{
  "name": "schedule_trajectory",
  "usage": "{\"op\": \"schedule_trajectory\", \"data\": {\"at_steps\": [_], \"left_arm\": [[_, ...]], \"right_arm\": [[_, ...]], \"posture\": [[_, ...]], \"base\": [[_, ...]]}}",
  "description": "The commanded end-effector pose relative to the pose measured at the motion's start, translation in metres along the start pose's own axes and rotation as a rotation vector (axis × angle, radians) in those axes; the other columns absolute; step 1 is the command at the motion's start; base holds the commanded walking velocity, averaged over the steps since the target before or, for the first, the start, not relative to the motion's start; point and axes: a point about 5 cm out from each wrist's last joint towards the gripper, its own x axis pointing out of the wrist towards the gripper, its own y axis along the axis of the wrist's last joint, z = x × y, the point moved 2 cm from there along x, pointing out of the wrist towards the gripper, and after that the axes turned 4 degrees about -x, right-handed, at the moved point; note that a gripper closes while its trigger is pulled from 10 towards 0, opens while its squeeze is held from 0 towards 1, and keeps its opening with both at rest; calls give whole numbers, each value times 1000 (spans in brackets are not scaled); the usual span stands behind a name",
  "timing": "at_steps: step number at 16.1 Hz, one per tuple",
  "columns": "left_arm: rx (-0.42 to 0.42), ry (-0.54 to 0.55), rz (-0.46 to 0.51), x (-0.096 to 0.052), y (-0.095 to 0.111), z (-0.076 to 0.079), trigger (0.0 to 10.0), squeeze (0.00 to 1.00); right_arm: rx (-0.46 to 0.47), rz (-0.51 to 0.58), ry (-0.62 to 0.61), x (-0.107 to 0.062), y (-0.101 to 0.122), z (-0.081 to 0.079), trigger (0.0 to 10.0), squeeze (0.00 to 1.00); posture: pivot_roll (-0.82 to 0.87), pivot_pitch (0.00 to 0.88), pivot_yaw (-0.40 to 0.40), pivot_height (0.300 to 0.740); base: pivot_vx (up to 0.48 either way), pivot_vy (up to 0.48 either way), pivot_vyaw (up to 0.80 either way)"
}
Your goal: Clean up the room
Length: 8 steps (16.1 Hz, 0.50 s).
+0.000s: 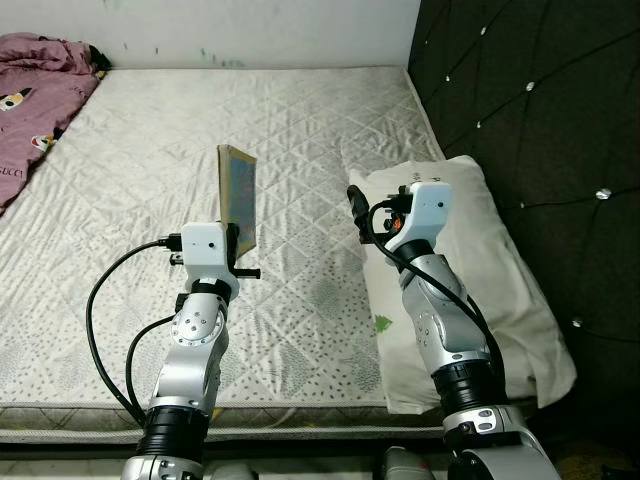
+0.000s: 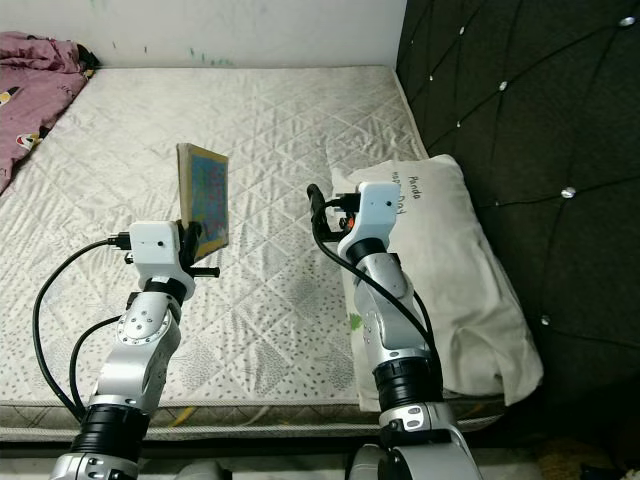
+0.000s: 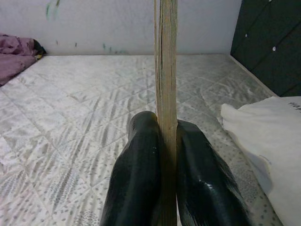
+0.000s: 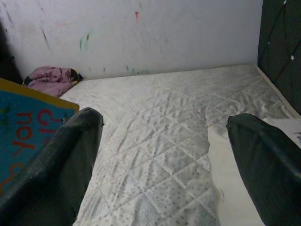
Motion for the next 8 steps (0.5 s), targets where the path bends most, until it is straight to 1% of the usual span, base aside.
{"op": "schedule_trajectory", "data": {"at_steps": [1,3,6,8], "left_arm": [[3,0,39,2,9,-2,10000,0],[1,-5,36,1,9,-1,10000,0],[-2,-12,40,2,9,1,10000,0],[9,-17,49,2,10,2,10000,0]], "right_arm": [[7,-14,-1,0,-2,-1,10000,0],[10,-17,-2,-1,-3,-1,10000,0],[-1,-15,0,-1,-3,-1,10000,0],[-4,-17,-1,-1,-3,-1,10000,0]], "posture": [[-73,0,35,740],[-73,0,38,740],[-73,0,38,740],[-73,0,38,740]], "base": [[0,319,0],[0,480,-800],[0,480,0],[0,0,0]]}}
